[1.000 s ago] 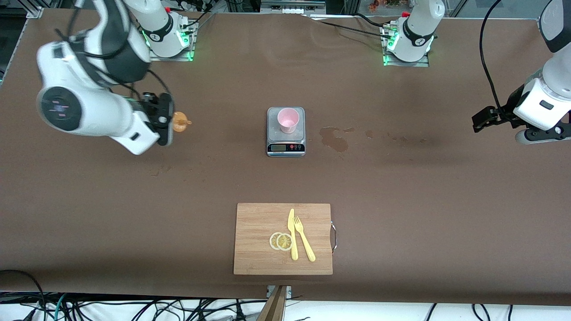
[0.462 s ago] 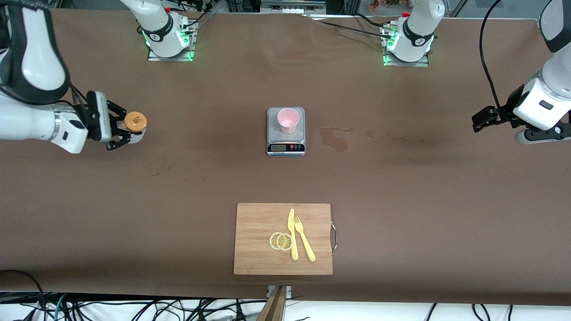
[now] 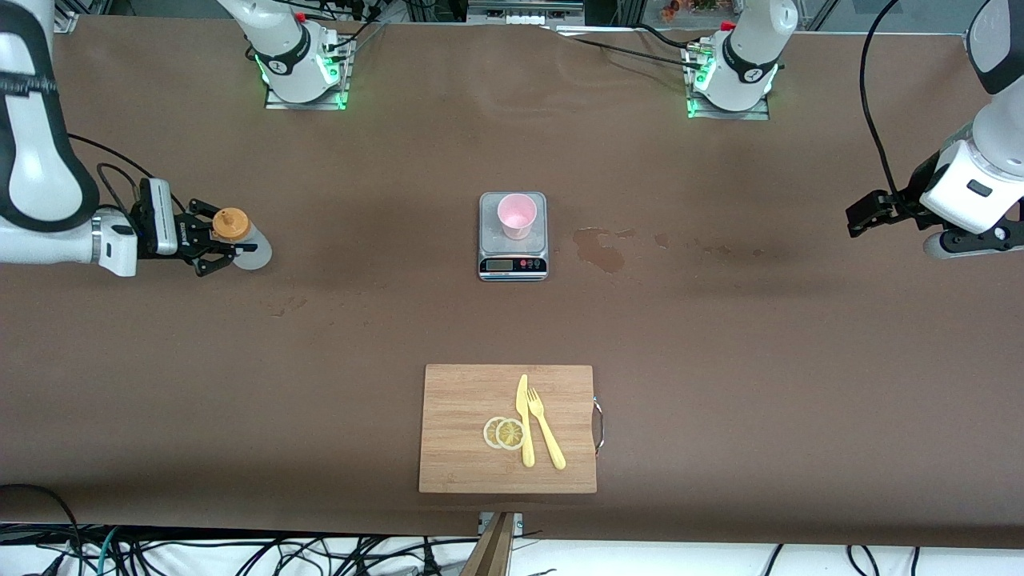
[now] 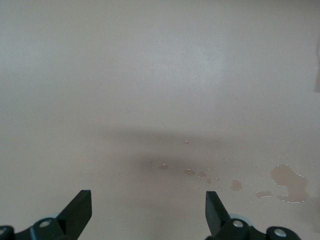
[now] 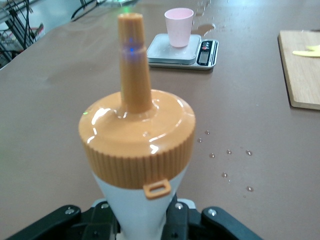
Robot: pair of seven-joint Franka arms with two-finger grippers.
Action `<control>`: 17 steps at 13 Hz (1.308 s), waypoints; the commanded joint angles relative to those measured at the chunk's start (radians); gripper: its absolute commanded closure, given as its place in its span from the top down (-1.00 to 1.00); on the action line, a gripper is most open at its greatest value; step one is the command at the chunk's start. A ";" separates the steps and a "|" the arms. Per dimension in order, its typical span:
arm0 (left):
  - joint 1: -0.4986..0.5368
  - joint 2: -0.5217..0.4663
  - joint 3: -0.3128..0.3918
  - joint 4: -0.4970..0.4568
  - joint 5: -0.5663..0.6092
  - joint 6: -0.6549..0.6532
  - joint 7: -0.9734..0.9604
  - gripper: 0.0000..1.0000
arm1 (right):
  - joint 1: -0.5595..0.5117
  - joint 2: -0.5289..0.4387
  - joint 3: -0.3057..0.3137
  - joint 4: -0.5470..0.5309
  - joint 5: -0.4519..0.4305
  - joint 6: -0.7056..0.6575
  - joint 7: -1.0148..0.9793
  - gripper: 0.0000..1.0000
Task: Add sauce to pink cup with both arms
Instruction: 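Lower the sauce bottle onto the table with the right gripper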
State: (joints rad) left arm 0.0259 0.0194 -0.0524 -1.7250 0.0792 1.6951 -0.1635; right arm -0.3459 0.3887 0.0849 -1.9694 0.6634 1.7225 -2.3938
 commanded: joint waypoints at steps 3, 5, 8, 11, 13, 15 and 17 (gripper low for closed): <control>0.006 -0.009 -0.003 0.007 -0.013 -0.017 0.018 1.00 | -0.051 0.151 0.000 0.021 0.133 -0.012 -0.145 -0.58; 0.006 -0.009 -0.003 0.007 -0.013 -0.018 0.018 1.00 | -0.053 0.160 -0.002 0.026 0.139 -0.006 -0.147 -0.57; 0.006 -0.010 -0.003 0.005 -0.013 -0.020 0.019 1.00 | -0.053 0.215 -0.017 0.030 0.156 -0.004 -0.162 -0.44; 0.006 -0.012 -0.003 0.005 -0.013 -0.020 0.018 1.00 | -0.053 0.231 -0.031 0.055 0.153 0.000 -0.163 -0.11; 0.006 -0.012 -0.003 0.005 -0.013 -0.020 0.018 1.00 | -0.053 0.239 -0.040 0.061 0.153 0.003 -0.156 0.55; 0.006 -0.012 -0.003 0.005 -0.013 -0.022 0.018 1.00 | -0.053 0.245 -0.046 0.066 0.154 -0.001 -0.150 1.00; 0.006 -0.012 -0.003 0.005 -0.013 -0.023 0.018 1.00 | -0.053 0.240 -0.069 0.093 0.142 -0.009 -0.153 1.00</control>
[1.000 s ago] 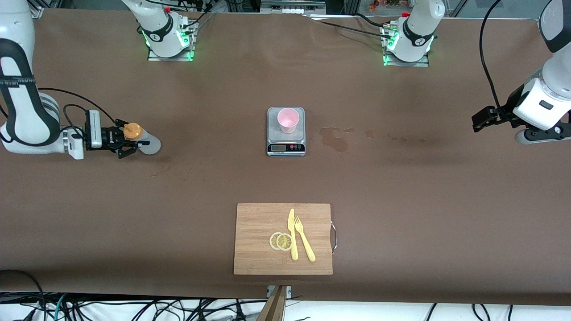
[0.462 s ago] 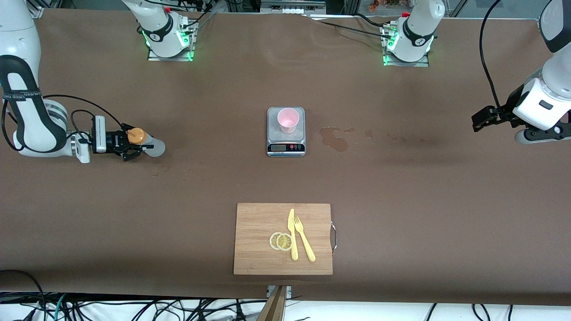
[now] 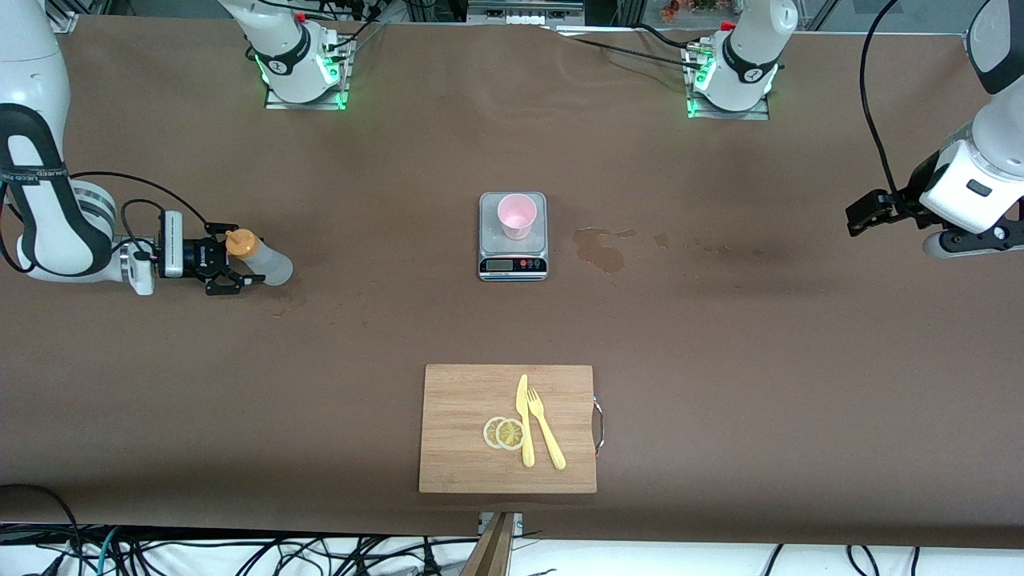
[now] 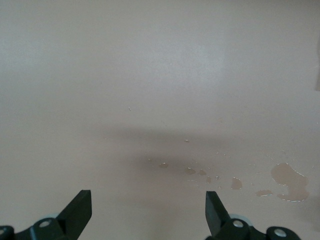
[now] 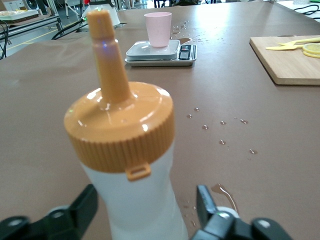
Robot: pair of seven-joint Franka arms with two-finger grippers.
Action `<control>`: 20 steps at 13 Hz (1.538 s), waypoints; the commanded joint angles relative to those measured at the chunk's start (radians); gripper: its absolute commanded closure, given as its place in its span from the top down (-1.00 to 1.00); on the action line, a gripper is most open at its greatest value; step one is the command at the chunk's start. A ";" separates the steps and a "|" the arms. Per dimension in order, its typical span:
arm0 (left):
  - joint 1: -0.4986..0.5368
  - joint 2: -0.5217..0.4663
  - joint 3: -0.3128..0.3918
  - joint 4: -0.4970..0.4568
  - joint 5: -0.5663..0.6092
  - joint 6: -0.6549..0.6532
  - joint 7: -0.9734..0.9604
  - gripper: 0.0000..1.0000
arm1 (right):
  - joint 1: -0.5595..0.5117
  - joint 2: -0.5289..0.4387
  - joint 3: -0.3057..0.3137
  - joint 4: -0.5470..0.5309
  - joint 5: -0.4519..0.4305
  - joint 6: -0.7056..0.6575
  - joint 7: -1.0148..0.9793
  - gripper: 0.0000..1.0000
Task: Add sauce to pink cup with both arms
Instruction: 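Lower the sauce bottle onto the table with the right gripper, then open the right gripper and withdraw it from the bottle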
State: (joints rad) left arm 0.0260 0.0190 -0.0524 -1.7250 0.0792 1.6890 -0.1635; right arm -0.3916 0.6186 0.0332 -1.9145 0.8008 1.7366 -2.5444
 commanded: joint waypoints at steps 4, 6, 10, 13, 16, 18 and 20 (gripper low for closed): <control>0.006 -0.011 -0.003 0.007 -0.013 -0.017 0.019 1.00 | -0.009 -0.049 -0.078 0.052 -0.095 -0.077 0.001 1.00; 0.006 -0.011 -0.003 0.007 -0.013 -0.017 0.019 1.00 | -0.012 -0.132 -0.095 0.054 -0.176 -0.112 0.071 1.00; 0.006 -0.014 -0.004 0.007 -0.013 -0.017 0.021 1.00 | -0.012 -0.348 -0.090 0.054 -0.320 -0.134 0.321 1.00; 0.006 -0.021 -0.006 0.004 -0.013 -0.022 0.021 1.00 | 0.013 -0.480 -0.067 0.051 -0.423 -0.135 0.519 1.00; 0.005 -0.024 -0.007 0.005 -0.013 -0.023 0.022 1.00 | 0.060 -0.582 -0.052 0.054 -0.527 -0.134 0.737 1.00; 0.005 -0.033 -0.009 0.001 -0.015 -0.023 0.034 1.00 | 0.094 -0.637 -0.036 0.054 -0.595 -0.124 0.924 1.00; 0.005 -0.043 -0.009 -0.004 -0.015 -0.026 0.067 1.00 | 0.138 -0.678 -0.032 0.074 -0.649 -0.123 1.100 1.00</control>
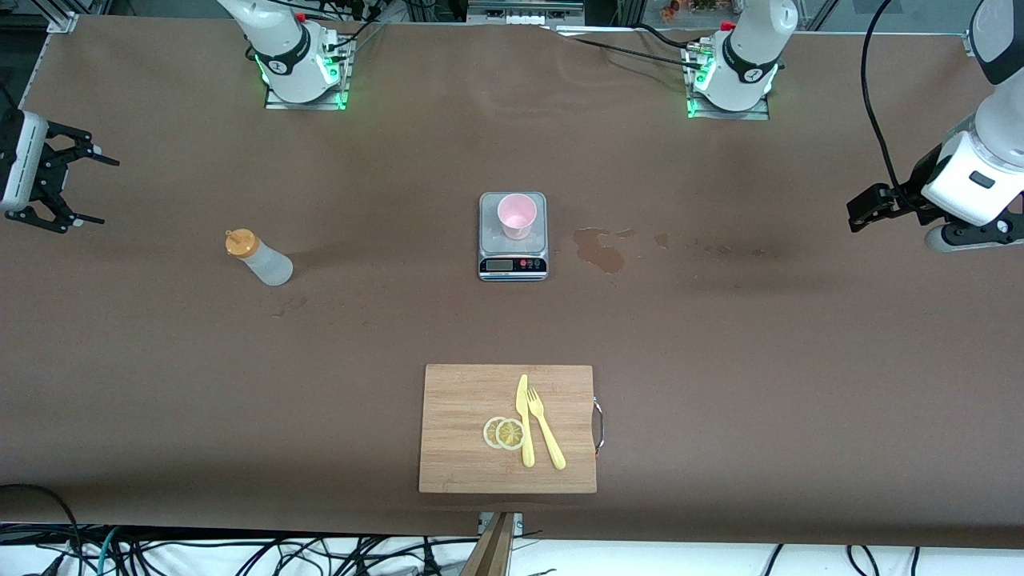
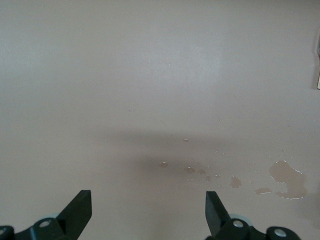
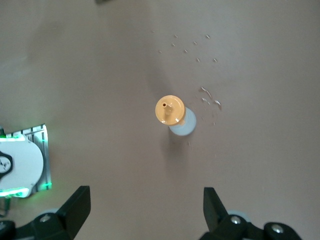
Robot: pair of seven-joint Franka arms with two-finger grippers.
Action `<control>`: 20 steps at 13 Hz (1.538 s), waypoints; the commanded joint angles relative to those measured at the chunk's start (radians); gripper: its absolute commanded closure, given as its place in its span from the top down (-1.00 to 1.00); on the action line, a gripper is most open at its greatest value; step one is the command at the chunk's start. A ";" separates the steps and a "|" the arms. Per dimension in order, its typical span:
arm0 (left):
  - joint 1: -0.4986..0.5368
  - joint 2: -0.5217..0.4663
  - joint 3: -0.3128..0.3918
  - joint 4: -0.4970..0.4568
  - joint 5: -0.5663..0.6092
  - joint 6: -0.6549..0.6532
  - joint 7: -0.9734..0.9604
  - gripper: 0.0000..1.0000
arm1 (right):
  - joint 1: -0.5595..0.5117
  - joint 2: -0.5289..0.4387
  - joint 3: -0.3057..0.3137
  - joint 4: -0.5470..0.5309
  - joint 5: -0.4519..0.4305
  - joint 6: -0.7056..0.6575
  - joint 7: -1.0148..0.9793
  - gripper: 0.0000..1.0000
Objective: Add sauce to pink cup with both arms
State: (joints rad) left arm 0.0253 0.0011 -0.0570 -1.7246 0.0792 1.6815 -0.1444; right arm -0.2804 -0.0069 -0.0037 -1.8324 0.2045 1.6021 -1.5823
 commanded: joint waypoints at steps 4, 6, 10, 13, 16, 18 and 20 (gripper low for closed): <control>0.005 -0.027 -0.003 -0.006 -0.015 -0.019 0.055 1.00 | 0.105 -0.094 0.027 0.019 -0.129 0.013 0.586 1.00; 0.005 -0.027 -0.003 -0.007 -0.015 -0.019 0.055 1.00 | 0.138 -0.096 0.027 0.054 -0.138 0.013 0.791 1.00; 0.005 -0.029 -0.003 -0.007 -0.015 -0.020 0.060 1.00 | 0.211 -0.088 0.039 0.133 -0.221 0.015 1.186 1.00; 0.005 -0.027 -0.003 -0.007 -0.015 -0.020 0.063 1.00 | 0.234 -0.082 0.039 0.143 -0.243 0.010 1.320 1.00; 0.005 -0.027 -0.003 -0.007 -0.015 -0.019 0.063 1.00 | 0.234 -0.085 0.037 0.156 -0.232 0.001 1.349 1.00; 0.007 -0.029 -0.003 -0.007 -0.015 -0.019 0.078 1.00 | 0.234 -0.085 0.034 0.157 -0.225 0.002 1.361 1.00; 0.008 -0.029 0.002 -0.006 -0.016 -0.019 0.138 1.00 | 0.234 -0.087 0.037 0.157 -0.193 0.001 1.409 1.00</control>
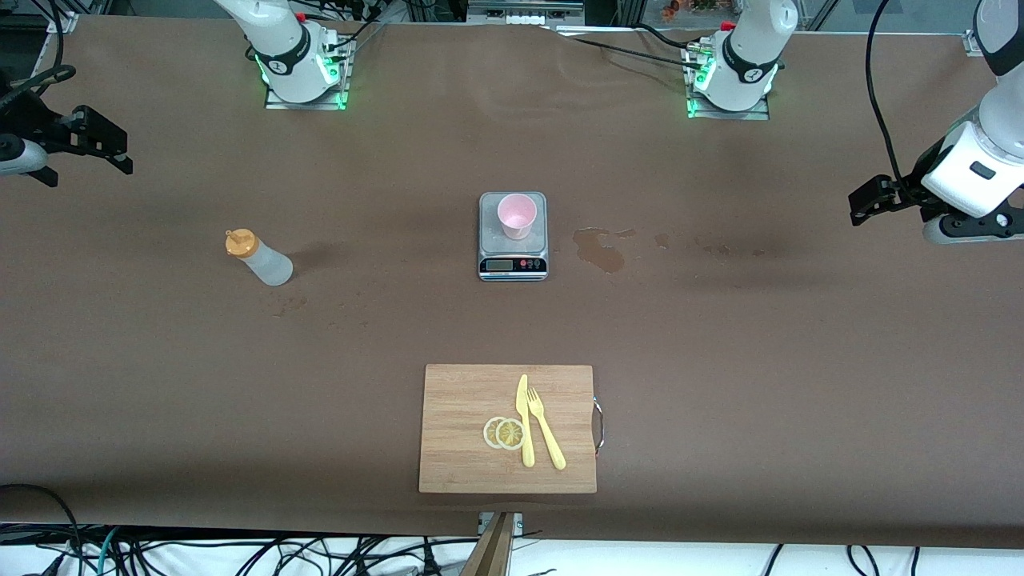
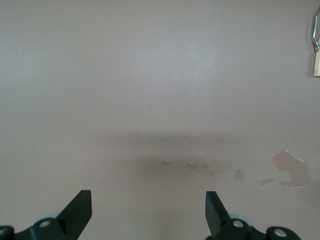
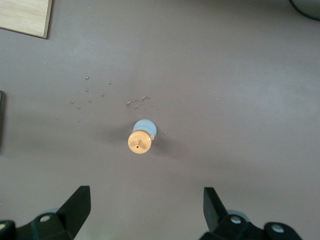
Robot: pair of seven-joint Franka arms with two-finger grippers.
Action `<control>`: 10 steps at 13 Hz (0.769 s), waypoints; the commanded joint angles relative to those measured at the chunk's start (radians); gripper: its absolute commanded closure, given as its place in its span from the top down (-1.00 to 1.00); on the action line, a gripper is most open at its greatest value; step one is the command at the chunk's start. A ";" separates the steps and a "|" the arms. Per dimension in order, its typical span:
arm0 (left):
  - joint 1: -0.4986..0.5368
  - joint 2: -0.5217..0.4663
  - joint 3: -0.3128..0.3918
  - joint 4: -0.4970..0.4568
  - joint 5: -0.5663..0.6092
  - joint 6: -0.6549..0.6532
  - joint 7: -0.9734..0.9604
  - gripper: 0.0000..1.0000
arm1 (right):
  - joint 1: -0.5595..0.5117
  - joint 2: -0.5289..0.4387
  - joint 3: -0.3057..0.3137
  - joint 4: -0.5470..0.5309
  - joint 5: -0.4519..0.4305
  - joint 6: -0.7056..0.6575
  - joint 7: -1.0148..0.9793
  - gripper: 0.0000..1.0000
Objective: Add sauce to pink cup with both arms
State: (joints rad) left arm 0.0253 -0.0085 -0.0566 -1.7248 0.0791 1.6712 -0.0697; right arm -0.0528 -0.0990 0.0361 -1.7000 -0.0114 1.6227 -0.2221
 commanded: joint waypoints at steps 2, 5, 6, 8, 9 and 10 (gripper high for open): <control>0.007 -0.016 0.004 -0.004 -0.033 -0.007 0.056 1.00 | 0.010 0.005 0.004 0.026 0.048 -0.015 0.082 1.00; 0.007 -0.016 0.004 -0.004 -0.033 -0.007 0.053 1.00 | 0.010 0.010 0.004 0.028 0.047 -0.014 0.084 1.00; 0.007 -0.016 0.004 -0.004 -0.033 -0.007 0.053 1.00 | 0.008 0.016 0.001 0.040 0.044 -0.017 0.069 1.00; 0.008 -0.016 0.004 -0.002 -0.033 -0.005 0.054 1.00 | 0.005 0.031 -0.004 0.072 0.033 -0.017 0.072 1.00; 0.007 -0.011 0.004 -0.001 -0.033 -0.007 0.053 1.00 | 0.005 0.035 -0.005 0.077 0.030 -0.018 0.073 1.00; 0.007 -0.011 0.004 -0.001 -0.033 -0.007 0.051 1.00 | 0.002 0.045 -0.007 0.079 0.028 -0.021 0.070 1.00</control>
State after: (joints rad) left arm 0.0259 -0.0085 -0.0532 -1.7248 0.0670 1.6712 -0.0481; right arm -0.0475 -0.0842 0.0332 -1.6652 0.0219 1.6226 -0.1555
